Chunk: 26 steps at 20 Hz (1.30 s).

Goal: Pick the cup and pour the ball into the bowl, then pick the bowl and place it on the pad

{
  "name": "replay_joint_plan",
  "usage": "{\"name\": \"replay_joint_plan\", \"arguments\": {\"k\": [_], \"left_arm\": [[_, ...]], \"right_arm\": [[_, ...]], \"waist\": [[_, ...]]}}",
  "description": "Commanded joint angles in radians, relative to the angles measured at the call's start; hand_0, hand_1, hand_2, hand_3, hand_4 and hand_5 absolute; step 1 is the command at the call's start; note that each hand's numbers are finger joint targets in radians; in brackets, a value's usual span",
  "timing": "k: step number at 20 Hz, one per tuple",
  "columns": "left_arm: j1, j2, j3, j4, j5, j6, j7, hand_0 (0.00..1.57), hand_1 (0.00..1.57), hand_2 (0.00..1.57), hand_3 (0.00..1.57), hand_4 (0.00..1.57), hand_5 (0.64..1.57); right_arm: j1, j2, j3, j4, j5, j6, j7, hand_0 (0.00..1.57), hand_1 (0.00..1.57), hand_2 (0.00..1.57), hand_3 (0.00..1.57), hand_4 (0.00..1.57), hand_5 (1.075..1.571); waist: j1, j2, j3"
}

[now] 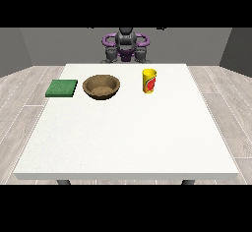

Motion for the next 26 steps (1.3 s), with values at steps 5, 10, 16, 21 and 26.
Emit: {"name": "replay_joint_plan", "arguments": {"k": [5, 10, 16, 21, 26], "left_arm": [[-0.132, -0.020, -0.041, -0.096, -0.060, 0.083, 0.037, 0.00, 0.00, 0.00, 0.00, 0.59, 1.557], [-0.266, -0.014, 0.010, 0.044, -0.091, 0.083, -0.198, 0.00, 0.00, 0.00, 0.00, 0.58, 1.544], [-0.233, 0.006, 0.058, 0.215, -0.123, 0.064, -0.476, 0.00, 0.00, 0.00, 0.00, 0.55, 1.487], [-0.218, 0.014, 0.083, 0.373, -0.088, 0.003, -0.624, 0.00, 0.00, 0.00, 0.00, 0.36, 1.483], [-0.280, 0.046, 0.139, 0.568, -0.081, -0.026, -0.742, 0.00, 0.00, 0.00, 0.00, 0.00, 1.451]], "right_arm": [[-0.069, -0.024, -0.087, -0.148, -0.039, -0.020, 0.035, 0.00, 0.00, 0.00, 0.00, 0.76, 1.549], [-0.148, 0.031, -0.037, -0.062, -0.001, 0.003, -0.175, 0.00, 0.00, 0.00, 0.00, 0.73, 1.550], [-0.186, 0.002, -0.077, -0.042, -0.023, 0.039, -0.239, 0.00, 0.00, 0.00, 0.00, 0.69, 1.543], [-0.184, -0.023, -0.134, 0.029, -0.077, 0.108, -0.336, 0.00, 0.00, 0.00, 0.00, 0.68, 1.551], [-0.232, -0.094, -0.223, 0.087, -0.135, 0.159, -0.340, 0.00, 0.00, 0.00, 0.00, 0.67, 1.559]], "waist": [[-0.003, 0.200, -0.0011], [-0.034, 0.442, -0.0009], [-0.066, 0.572, -0.0017], [-0.066, 0.610, -0.0016], [-0.070, 0.612, -0.0015]]}}
